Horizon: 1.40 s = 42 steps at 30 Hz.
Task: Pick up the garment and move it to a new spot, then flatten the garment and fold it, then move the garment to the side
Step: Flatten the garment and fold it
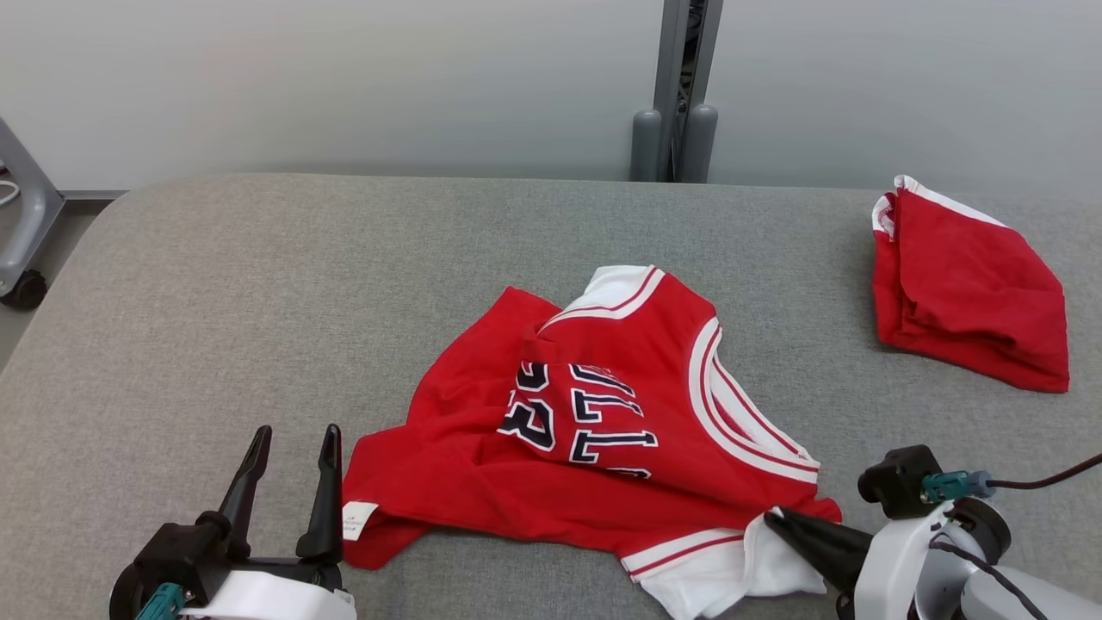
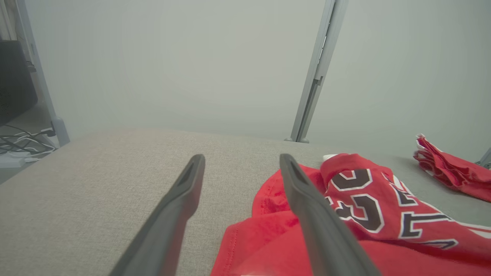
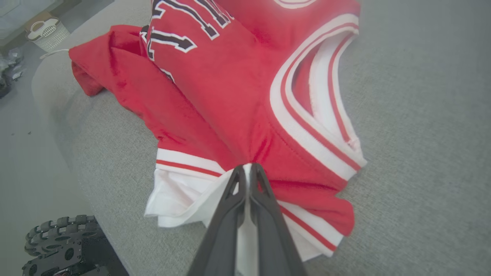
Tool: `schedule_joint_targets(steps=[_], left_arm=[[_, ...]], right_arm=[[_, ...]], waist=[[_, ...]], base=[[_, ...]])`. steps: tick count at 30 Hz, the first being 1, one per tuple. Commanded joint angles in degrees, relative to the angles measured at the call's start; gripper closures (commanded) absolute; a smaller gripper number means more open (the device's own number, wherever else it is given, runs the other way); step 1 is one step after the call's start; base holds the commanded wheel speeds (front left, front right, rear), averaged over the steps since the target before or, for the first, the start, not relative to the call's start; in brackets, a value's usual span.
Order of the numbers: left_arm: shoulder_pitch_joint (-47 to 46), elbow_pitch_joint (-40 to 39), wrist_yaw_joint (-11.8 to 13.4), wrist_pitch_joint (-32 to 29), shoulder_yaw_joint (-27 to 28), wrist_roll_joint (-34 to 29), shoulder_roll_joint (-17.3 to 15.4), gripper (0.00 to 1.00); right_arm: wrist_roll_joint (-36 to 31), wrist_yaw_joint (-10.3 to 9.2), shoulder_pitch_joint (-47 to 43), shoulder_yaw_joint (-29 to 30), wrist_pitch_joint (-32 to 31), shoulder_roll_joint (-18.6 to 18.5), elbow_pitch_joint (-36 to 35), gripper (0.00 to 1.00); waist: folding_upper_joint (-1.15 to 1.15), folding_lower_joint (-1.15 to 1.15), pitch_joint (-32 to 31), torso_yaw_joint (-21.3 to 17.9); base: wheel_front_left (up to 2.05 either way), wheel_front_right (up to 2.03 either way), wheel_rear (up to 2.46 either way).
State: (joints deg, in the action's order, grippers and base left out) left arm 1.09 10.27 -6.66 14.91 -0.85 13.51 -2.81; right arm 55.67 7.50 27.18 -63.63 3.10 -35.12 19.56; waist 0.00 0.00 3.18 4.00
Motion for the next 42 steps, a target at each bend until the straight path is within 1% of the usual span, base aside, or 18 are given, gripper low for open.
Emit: schedule_joint_targets(steps=[1,4,7,8,9,11,12,14,16,18,20,22,23,28,30,33,38,42], left_arm=[[-0.15,0.03,-0.21,0.3,0.15,-0.45,-0.21,0.0],[-0.08,0.07,-0.24,0.3,0.19,-0.42,-0.21,0.0],[0.06,0.07,-0.28,0.3,0.26,-0.44,-0.2,0.0],[0.1,0.07,-0.29,0.3,0.28,-0.45,-0.21,0.0],[0.12,0.07,-0.3,0.3,0.26,-0.45,-0.21,0.0],[0.1,0.09,-0.31,0.3,0.16,-0.44,-0.2,0.0],[0.07,0.09,-0.32,0.3,0.13,-0.39,-0.21,0.0],[0.07,0.11,-0.33,0.3,0.08,-0.37,-0.2,0.0],[0.11,0.11,-0.33,0.3,0.03,-0.36,-0.21,0.0],[0.27,0.14,-0.25,0.3,0.1,-0.43,-0.21,0.0],[0.35,0.11,-0.16,0.3,0.2,-0.46,-0.2,0.0],[0.39,0.06,-0.08,0.3,0.32,-0.44,-0.21,0.0],[0.47,0.03,-0.06,0.3,0.37,-0.45,-0.2,0.0],[0.62,-0.23,-0.08,0.3,0.53,-0.61,-0.2,0.0],[0.58,-0.3,-0.11,0.3,0.46,-0.71,-0.21,0.0],[0.39,-0.38,-0.17,0.3,0.29,-0.94,-0.2,0.0],[0.18,-0.49,-0.32,0.3,0.35,-1.19,-0.2,0.0],[0.55,-0.73,-0.43,0.3,0.85,-1.68,-0.21,0.0]], right_arm=[[1.02,-0.02,-0.96,-0.18,-0.59,-0.73,-0.44,0.63],[2.02,-0.02,-1.38,-0.17,-0.96,-1.22,-0.99,0.39],[2.49,-0.02,-1.63,-0.26,-1.34,-1.75,-1.51,0.29],[2.91,-0.02,-1.86,-0.28,-1.77,-1.96,-1.43,0.3],[2.98,-0.02,-1.95,-0.34,-2.11,-2.09,-1.43,0.35],[3.88,-0.02,-2.11,-0.57,-3.13,-2.29,-1.9,0.4],[4.41,-0.02,-2.34,-0.85,-4.08,-2.46,-2.21,0.51],[4.97,-0.02,-2.38,-0.94,-4.99,-2.78,-2.52,0.52],[6.6,-0.02,-2.7,-0.81,-6.69,-3.46,-3.26,0.45],[7.94,-0.02,-3.17,-0.76,-8.54,-4.36,-3.81,0.47],[9.2,-0.02,-3.38,-0.31,-9.57,-5.15,-5.0,0.3],[10.14,-0.02,-3.72,0.5,-9.88,-6.19,-6.23,0.06],[10.88,-0.02,-3.93,1.07,-9.71,-6.7,-6.97,0.0],[12.4,-0.02,-4.57,4.73,-6.25,-8.36,-10.88,0.0],[12.88,-0.01,-5.32,5.49,-4.67,-7.98,-11.97,0.0],[10.35,-0.02,-5.26,6.65,-2.62,-7.57,-10.61,0.0],[4.86,-0.01,-5.28,9.04,2.32,-4.67,-6.18,0.0],[0.14,-0.01,-6.23,11.68,7.38,-0.73,-1.56,0.0]], waist=[[0.0,0.0,0.02,-0.12],[0.0,0.0,-0.03,-0.26],[0.0,0.0,-0.12,-0.42],[0.0,0.0,-0.15,-0.47],[0.0,0.0,-0.18,-0.5],[0.0,0.0,-0.22,-0.51],[0.0,0.0,-0.23,-0.5],[0.0,0.0,-0.25,-0.5],[0.0,0.0,-0.28,-0.51],[0.0,0.0,-0.34,-0.52],[0.0,0.0,-0.4,-0.56],[0.0,0.0,-0.49,-0.67],[0.0,0.0,-0.54,-0.75],[0.0,0.0,-0.73,-1.15],[0.0,0.0,-0.74,-1.2],[0.0,0.0,-0.71,-1.1],[0.0,0.0,-0.91,-0.53],[0.0,0.0,-1.49,-0.1]], base=[[0.0,0.0,0.0],[0.0,0.0,0.0],[0.0,0.0,0.0],[0.0,0.0,0.0],[0.0,0.0,0.0],[0.0,0.0,0.0],[0.0,0.0,0.0],[0.0,0.0,0.0],[0.0,0.0,0.0],[0.0,0.0,0.0],[0.0,0.0,0.0],[0.0,0.0,0.0],[0.0,0.0,0.0],[0.0,0.0,0.0],[0.0,0.0,0.0],[0.0,0.0,0.0],[0.0,0.0,0.0],[0.0,0.0,0.0]])
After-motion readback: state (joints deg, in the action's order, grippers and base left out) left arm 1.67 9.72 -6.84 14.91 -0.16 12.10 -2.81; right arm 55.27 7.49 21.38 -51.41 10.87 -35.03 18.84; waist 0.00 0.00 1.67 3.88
